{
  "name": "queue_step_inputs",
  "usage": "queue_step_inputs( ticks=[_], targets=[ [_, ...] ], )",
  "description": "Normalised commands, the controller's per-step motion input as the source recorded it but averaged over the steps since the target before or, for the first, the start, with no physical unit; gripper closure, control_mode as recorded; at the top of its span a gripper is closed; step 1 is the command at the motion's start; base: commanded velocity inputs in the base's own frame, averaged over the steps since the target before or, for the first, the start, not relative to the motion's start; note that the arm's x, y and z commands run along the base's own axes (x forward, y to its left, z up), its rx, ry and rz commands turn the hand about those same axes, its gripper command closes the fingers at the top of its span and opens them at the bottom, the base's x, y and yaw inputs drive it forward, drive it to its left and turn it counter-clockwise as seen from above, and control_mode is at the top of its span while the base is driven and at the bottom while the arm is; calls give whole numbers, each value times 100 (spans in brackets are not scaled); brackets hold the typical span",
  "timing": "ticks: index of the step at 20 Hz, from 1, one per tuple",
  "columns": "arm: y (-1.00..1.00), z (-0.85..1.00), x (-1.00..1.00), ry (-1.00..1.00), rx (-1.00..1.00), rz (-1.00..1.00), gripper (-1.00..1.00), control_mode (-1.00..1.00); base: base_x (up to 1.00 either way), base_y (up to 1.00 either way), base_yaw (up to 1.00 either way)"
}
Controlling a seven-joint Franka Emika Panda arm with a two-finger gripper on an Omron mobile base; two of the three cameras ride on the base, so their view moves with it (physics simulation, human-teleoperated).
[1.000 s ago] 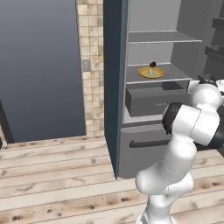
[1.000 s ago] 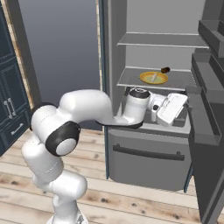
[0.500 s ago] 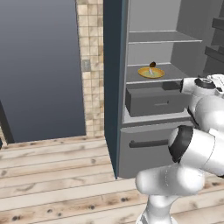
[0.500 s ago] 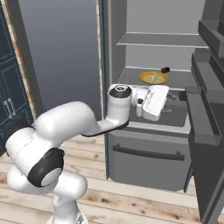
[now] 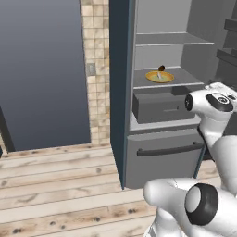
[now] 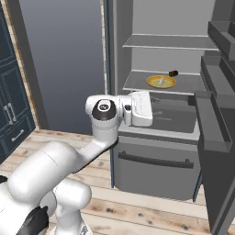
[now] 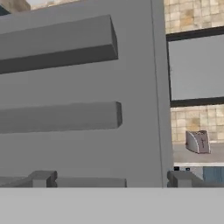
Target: Retrieve the fish from the fridge and place it on the saucepan with marinade on the stove.
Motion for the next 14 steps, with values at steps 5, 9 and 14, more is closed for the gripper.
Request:
queue_step_inputs(
  ticks=[5,9,14],
  targets=[
    [54,29,-18,14,4,37,-100,-100,0,0,0],
    [38,42,-15,18,11,36,-100,-100,0,0,0],
    [46,49,-37,19,5,29,-100,-100,0,0,0]
  ],
)
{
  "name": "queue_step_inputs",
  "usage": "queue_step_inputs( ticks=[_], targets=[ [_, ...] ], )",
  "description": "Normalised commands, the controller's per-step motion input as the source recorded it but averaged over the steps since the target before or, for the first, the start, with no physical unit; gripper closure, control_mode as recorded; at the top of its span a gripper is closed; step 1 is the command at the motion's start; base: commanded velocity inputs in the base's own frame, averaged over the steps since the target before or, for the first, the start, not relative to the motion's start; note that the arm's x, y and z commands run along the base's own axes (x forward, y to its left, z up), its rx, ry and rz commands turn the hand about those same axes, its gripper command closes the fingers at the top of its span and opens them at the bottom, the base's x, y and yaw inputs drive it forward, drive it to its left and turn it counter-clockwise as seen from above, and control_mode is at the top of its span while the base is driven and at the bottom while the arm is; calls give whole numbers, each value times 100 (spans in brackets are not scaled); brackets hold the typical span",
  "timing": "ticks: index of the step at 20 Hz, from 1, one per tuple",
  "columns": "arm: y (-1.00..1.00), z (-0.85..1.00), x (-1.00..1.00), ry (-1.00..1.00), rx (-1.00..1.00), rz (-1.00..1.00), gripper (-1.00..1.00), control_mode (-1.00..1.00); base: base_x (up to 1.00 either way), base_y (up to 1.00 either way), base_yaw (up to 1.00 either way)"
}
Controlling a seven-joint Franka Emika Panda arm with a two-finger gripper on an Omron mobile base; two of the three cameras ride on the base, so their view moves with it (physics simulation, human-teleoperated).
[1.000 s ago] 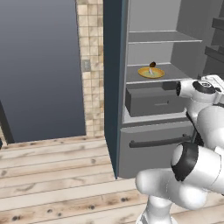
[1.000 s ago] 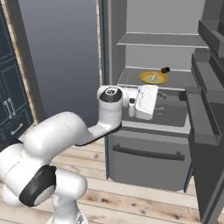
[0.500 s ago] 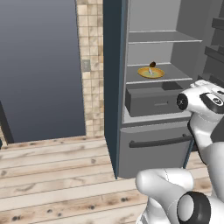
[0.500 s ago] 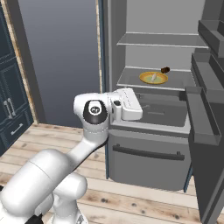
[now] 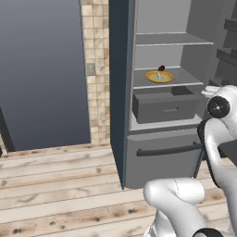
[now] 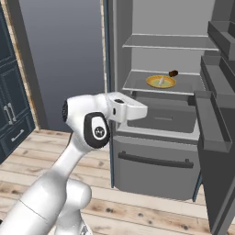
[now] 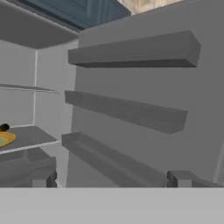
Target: Retrieve the fish from the fridge and place it on the saucepan with marinade on the stove.
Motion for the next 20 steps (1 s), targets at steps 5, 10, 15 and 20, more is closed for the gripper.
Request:
queue_step_inputs(
  ticks=[5,10,15,20],
  targets=[
    [48,46,-40,21,5,29,-100,-100,0,0,0],
    [51,32,-37,23,7,30,-100,-100,0,0,0],
    [34,7,-22,19,11,20,-100,-100,0,0,0],
    [3,0,0,9,6,-1,-100,-100,0,0,0]
  ],
)
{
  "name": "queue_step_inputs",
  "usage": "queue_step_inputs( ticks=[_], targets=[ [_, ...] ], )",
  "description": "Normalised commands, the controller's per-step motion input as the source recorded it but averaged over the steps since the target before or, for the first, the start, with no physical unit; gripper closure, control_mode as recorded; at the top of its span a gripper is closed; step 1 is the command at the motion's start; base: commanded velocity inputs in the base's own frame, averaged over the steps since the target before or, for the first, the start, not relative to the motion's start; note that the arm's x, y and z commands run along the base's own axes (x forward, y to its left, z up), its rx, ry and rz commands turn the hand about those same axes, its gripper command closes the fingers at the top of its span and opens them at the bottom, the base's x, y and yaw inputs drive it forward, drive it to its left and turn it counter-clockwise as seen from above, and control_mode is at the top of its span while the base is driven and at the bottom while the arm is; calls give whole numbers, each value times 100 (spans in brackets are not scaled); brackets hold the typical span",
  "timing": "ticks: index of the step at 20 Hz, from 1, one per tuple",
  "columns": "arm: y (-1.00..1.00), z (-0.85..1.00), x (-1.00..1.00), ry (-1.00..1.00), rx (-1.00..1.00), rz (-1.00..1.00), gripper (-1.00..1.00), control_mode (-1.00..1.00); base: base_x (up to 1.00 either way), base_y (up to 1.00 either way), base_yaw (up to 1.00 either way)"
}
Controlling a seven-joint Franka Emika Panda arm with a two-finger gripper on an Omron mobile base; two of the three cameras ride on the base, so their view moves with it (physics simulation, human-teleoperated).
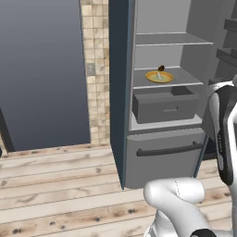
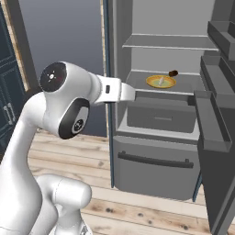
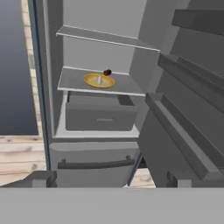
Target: Retrieve the fish from the fridge and place it on the saucepan with marinade on the stove.
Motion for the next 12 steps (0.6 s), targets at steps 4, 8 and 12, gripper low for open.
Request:
queue_step_inputs(
  ticks=[4,8,12],
  targets=[
    [4,0,0,3,2,-12,-100,-100,0,0,0],
    [52,-16,-6,2,0,-8,-100,-100,0,0,0],
    [27,-17,-1,13,13,6,-100,-100,0,0,0]
  ],
)
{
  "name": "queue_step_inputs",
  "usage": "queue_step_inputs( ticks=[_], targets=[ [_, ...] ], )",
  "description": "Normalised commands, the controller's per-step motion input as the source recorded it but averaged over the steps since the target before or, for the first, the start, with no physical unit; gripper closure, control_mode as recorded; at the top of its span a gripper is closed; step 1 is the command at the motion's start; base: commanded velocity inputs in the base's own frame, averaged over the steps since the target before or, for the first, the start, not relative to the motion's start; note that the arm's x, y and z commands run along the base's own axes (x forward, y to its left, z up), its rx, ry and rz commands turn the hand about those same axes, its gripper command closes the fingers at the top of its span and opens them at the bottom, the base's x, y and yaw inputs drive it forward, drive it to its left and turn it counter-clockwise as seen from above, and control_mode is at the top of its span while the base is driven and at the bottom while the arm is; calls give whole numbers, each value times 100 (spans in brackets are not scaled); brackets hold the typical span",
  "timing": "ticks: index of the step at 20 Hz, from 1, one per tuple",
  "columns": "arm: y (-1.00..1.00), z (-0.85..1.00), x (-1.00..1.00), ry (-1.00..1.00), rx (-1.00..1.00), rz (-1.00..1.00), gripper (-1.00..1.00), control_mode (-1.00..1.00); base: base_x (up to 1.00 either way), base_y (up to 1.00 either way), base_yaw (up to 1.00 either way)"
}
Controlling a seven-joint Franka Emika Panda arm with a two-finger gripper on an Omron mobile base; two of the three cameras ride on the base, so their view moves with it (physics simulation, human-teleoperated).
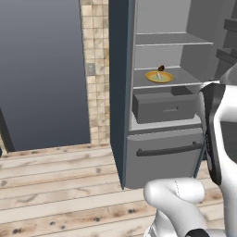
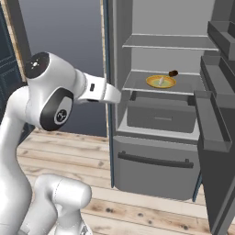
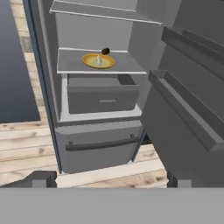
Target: Retrieve the fish from the fridge and place it on the saucepan with marinade on the stove.
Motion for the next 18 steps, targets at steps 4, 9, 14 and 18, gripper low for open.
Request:
queue_step_inputs(
  ticks=[4,9,14,18],
  targets=[
    [18,-12,0,16,16,8,-100,-100,0,0,0],
    [16,-4,0,9,4,2,-100,-100,0,0,0],
    [0,-2,0,0,0,0,-100,-100,0,0,0],
    [0,-2,0,0,0,0,-100,-100,0,0,0]
  ],
)
